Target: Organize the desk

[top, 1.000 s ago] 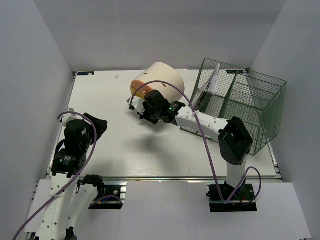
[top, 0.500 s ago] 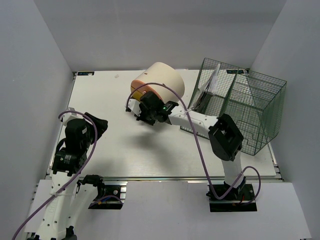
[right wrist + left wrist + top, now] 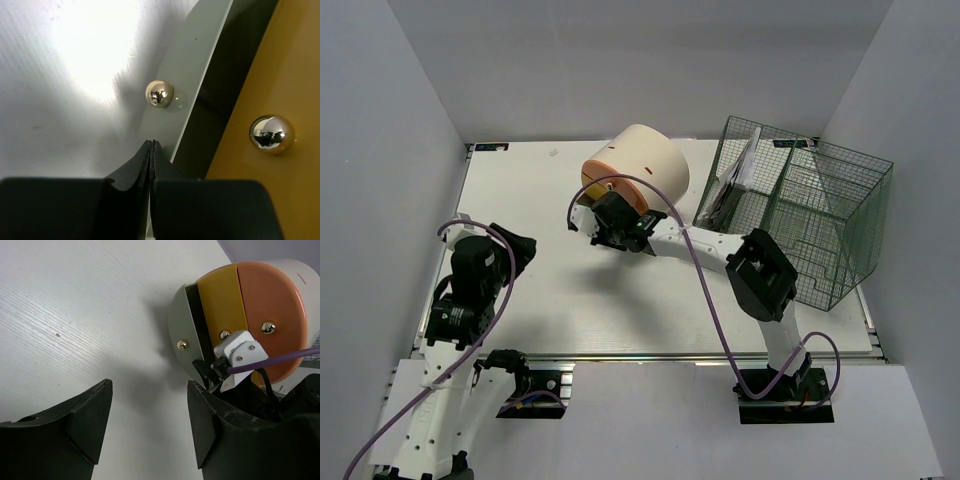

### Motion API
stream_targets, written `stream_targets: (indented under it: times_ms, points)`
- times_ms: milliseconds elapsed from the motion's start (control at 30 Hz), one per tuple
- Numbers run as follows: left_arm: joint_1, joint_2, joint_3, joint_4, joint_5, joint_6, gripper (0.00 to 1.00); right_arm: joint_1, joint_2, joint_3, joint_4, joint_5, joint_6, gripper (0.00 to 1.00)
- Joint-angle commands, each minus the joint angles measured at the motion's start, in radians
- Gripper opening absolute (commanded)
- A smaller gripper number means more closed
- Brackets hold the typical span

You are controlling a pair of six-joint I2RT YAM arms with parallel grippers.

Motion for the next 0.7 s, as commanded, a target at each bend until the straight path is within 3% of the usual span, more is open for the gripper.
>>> stream_targets:
  times_ms: [0,667]
  points:
    - [-0.004,0.006,-0.013,0.021,0.010,0.003,0.71,0.015,-0.005,-0.021,0.085,0.102,-0.053,0.00]
    - [-0.004,-0.011,-0.015,0.001,0.004,0.002,0.71,0.027,0.046,-0.053,0.176,0.285,-0.136,0.00]
